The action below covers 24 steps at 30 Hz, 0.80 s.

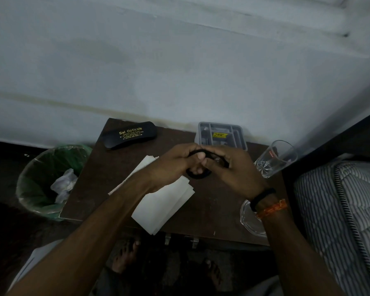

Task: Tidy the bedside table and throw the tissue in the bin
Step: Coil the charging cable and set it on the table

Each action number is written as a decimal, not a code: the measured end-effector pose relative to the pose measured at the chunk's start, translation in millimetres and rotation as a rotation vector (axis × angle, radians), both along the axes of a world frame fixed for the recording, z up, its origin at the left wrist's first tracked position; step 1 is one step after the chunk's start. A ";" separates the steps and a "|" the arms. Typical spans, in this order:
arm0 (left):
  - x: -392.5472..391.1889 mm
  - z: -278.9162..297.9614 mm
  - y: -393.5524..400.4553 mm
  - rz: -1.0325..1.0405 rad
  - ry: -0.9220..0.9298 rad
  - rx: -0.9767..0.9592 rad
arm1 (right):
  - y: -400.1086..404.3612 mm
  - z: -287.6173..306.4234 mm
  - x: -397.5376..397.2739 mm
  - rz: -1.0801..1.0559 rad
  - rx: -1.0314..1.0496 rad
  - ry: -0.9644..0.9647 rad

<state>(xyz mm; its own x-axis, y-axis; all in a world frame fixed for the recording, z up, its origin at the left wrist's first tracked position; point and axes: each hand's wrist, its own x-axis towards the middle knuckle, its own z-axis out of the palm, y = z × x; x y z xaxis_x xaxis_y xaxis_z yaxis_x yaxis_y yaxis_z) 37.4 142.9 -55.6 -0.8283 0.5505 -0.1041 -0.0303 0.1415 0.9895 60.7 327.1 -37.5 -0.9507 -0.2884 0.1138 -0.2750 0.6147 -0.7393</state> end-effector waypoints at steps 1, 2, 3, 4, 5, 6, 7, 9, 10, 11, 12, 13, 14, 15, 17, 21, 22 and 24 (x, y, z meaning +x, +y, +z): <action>-0.3 -1.8 0.0 0.021 0.047 -0.042 | -0.1 -1.3 -0.4 -0.014 0.040 0.020; -0.1 -2.6 0.2 0.038 0.084 -0.072 | -0.3 -2.9 -0.6 -0.027 0.075 0.032; 0.2 -3.8 0.4 0.056 0.110 -0.094 | -0.6 -4.8 -1.2 -0.042 0.096 0.032; 0.7 -4.2 1.1 0.073 0.134 -0.112 | -0.8 -6.4 -1.9 -0.060 0.102 0.018; 1.0 -5.7 1.8 0.089 0.173 -0.136 | -1.0 -7.6 -2.4 -0.080 0.091 -0.002; 1.7 -5.3 2.4 0.099 0.232 -0.166 | -1.1 -8.4 -2.8 -0.099 0.076 -0.016; 2.2 -5.2 2.8 0.103 0.293 -0.194 | -1.2 -8.4 -3.0 -0.118 0.062 -0.018; 2.0 -5.2 2.9 0.095 0.366 -0.187 | -0.1 -7.8 -3.3 -0.173 0.025 -0.019; 1.7 -4.3 2.3 0.092 0.375 -0.167 | 0.7 -7.4 -3.2 -0.205 -0.003 -0.031; 1.6 -3.8 1.7 0.094 0.377 -0.155 | 1.2 -7.2 -3.0 -0.231 -0.032 -0.049; 1.3 -3.8 1.4 0.101 0.405 -0.170 | 1.6 -7.8 -3.2 -0.249 -0.049 -0.063; -0.3 -5.3 1.6 0.116 0.469 -0.222 | 1.7 -8.5 -3.8 -0.259 -0.052 -0.070; -2.2 -7.5 3.0 0.127 0.556 -0.300 | 1.5 -9.7 -4.3 -0.261 -0.043 -0.074; -3.4 -10.5 4.7 0.133 0.635 -0.384 | 0.5 -10.5 -4.5 -0.258 -0.033 -0.080; -3.2 -13.5 8.7 0.147 0.709 -0.521 | -1.2 -11.0 -4.6 -0.246 -0.016 -0.088; -7.0 -22.8 8.6 0.121 0.626 -0.642 | -2.7 -11.5 -5.8 -0.183 0.000 -0.123; -8.3 -24.3 7.3 0.109 0.591 -0.639 | -2.6 -11.6 -5.7 -0.164 0.024 -0.124; -9.8 -24.9 3.8 0.086 0.517 -0.611 | -1.9 -9.7 -4.5 -0.128 0.077 -0.117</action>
